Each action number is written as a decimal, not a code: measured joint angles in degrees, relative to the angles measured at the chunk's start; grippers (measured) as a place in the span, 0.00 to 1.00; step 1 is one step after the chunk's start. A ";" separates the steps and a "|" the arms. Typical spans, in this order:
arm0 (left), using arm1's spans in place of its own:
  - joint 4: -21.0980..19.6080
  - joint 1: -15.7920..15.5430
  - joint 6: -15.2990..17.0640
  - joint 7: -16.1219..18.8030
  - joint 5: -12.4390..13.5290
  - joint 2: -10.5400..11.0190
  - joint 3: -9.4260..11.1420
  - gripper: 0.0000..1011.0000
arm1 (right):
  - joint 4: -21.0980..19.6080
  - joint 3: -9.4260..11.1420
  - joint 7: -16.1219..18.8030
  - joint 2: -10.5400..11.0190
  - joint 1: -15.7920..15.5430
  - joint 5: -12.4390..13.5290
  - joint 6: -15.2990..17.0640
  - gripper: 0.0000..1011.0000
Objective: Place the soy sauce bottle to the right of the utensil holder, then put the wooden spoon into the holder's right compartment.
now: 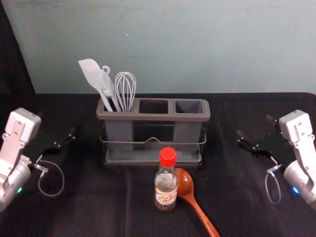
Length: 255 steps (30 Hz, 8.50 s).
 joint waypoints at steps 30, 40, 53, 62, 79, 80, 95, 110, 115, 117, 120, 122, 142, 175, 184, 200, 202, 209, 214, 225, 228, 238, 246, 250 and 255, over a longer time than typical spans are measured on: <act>0.00 0.00 0.00 0.00 0.00 0.00 0.00 1.00 | 0.00 0.00 0.00 0.00 0.00 0.00 0.00 0.99; 0.00 -0.01 0.00 0.00 0.00 0.00 0.00 1.00 | 0.00 0.00 0.00 0.00 0.00 0.00 0.00 0.99; 0.00 0.00 0.00 0.00 0.00 0.00 0.00 1.00 | -2.22 2.27 0.21 0.05 -3.13 -2.01 -5.88 0.99; 0.00 0.00 0.00 0.00 0.00 0.00 0.00 1.00 | -5.48 4.59 0.57 0.40 -6.18 -1.07 -6.43 0.99; 0.00 0.00 0.00 0.00 0.00 0.00 0.00 1.00 | -13.22 10.31 9.01 2.99 -14.38 9.72 -5.80 0.99; 0.00 0.00 0.00 0.00 0.00 0.00 0.00 1.00 | -13.89 10.84 10.04 3.41 -15.24 10.70 -5.85 0.99; 0.00 0.00 0.00 0.00 0.00 0.00 0.00 1.00 | -19.45 14.88 19.99 9.28 -23.23 14.90 -6.86 0.99; 0.00 0.00 0.00 0.00 0.00 0.00 0.00 1.00 | -19.71 13.61 32.61 10.22 -23.27 16.86 -10.54 0.99; 0.00 0.00 0.00 0.00 0.00 0.00 0.00 1.00 | -19.52 12.33 35.77 8.84 -21.82 18.04 -10.26 0.99; 0.00 0.00 0.00 0.00 0.00 0.00 0.00 1.00 | -19.34 11.81 36.60 8.19 -21.13 18.59 -9.54 0.99; 0.00 0.00 0.00 0.00 0.00 0.00 0.00 1.00 | -18.85 10.65 38.08 6.66 -19.55 19.84 -7.46 0.99; 0.00 0.00 0.00 0.00 0.00 0.00 0.00 1.00 | -18.58 10.05 38.63 5.90 -18.64 20.12 -6.43 0.99; 0.00 0.00 0.00 0.00 0.00 0.00 0.00 1.00 | -15.70 1.52 38.62 1.79 -6.72 15.68 4.01 0.99; 0.00 0.00 0.00 0.00 0.00 0.00 0.00 1.00 | -11.29 -3.36 37.34 -2.83 0.68 14.44 6.38 0.99; 0.00 0.00 0.00 0.00 0.00 0.00 0.00 1.00 | -11.54 -3.24 37.34 -2.70 0.52 14.44 6.33 0.99; 0.00 0.00 0.00 0.00 0.01 0.00 0.00 1.00 | -11.67 -3.16 37.35 -2.62 0.42 14.45 6.23 0.61; 0.00 0.00 0.00 0.00 0.00 0.00 0.00 1.00 | -11.69 -3.15 37.35 -2.61 0.41 14.45 6.23 0.53; 0.00 0.00 0.00 0.00 0.00 0.00 0.00 1.00 | -11.72 -3.13 37.35 -2.58 0.38 14.45 6.23 0.38; 0.00 0.00 0.00 0.00 0.00 0.00 0.00 1.00 | -11.72 -3.13 37.35 -2.58 0.38 14.45 6.23 0.38; 0.00 0.00 0.00 0.00 0.00 0.00 0.00 1.00 | -15.40 -3.48 39.04 -1.25 -0.44 15.67 5.12 0.38; 0.00 0.00 0.00 0.00 0.00 0.00 0.00 1.00 | -17.20 -3.26 38.24 -0.37 -1.23 15.71 5.87 0.38; 0.00 0.00 0.00 0.00 0.01 0.00 0.00 1.00 | -24.61 1.43 34.00 5.42 -8.60 17.75 7.32 0.38; 0.00 0.00 0.00 0.00 0.00 0.00 0.00 1.00 | -28.45 8.99 31.82 10.03 -17.27 20.44 4.32 0.38; 0.00 0.00 0.00 0.00 0.01 0.00 0.00 1.00 | -28.83 12.49 31.88 11.23 -20.51 21.57 2.54 0.38; 0.00 0.00 0.00 0.00 0.00 0.00 0.00 1.00 | -28.83 15.76 31.77 12.14 -23.04 22.37 1.89 0.38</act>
